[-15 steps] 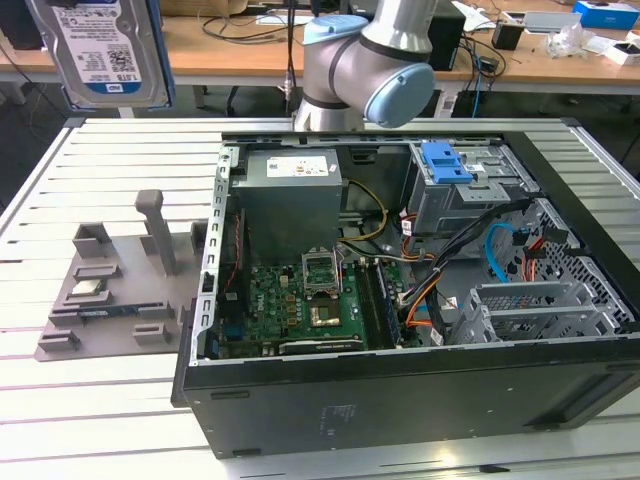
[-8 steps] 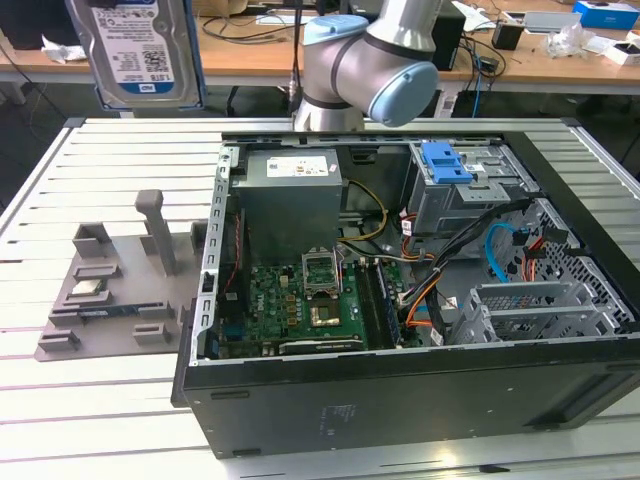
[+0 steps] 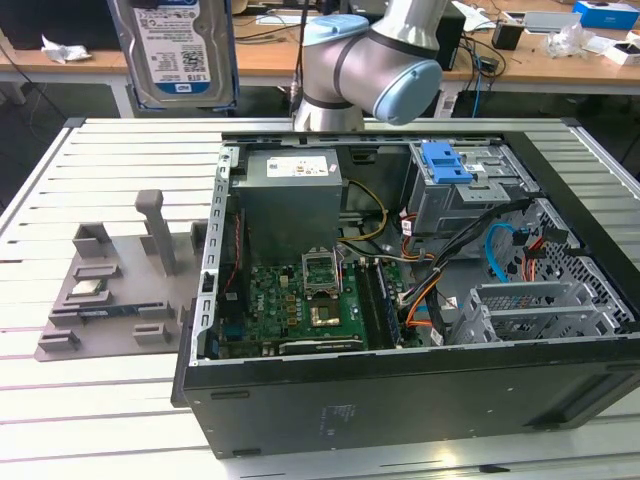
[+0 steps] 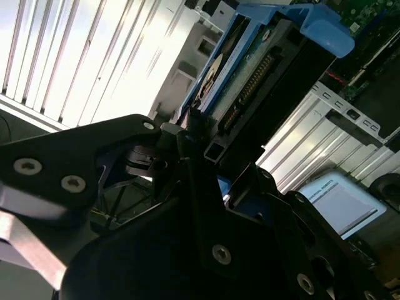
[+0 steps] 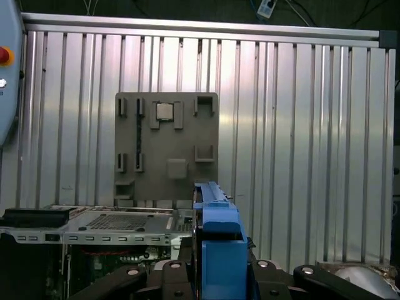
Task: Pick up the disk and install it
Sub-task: 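Pick up the disk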
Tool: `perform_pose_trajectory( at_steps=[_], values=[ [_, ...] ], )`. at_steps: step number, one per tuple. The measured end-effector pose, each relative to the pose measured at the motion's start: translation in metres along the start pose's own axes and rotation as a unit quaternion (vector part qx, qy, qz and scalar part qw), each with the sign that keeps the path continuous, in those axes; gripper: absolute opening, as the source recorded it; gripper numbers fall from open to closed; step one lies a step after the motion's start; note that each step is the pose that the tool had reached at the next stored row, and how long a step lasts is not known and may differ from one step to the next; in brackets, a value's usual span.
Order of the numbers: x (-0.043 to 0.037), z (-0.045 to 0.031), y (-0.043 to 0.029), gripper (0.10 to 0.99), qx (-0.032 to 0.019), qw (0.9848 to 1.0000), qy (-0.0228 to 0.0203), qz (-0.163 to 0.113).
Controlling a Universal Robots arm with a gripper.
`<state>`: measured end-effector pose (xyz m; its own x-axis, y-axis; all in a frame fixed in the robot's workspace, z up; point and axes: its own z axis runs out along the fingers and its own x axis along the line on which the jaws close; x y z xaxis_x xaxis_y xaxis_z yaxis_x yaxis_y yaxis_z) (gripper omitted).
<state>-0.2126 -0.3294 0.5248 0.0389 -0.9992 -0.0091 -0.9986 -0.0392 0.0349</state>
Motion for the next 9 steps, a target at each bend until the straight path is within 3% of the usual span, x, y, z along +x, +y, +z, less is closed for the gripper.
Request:
perform_pose_trajectory(
  at_steps=[9],
  values=[
    [0.0017, -0.0016, -0.0448, 0.369, -0.0001, 1.0000, 0.0000, 0.000]
  ],
)
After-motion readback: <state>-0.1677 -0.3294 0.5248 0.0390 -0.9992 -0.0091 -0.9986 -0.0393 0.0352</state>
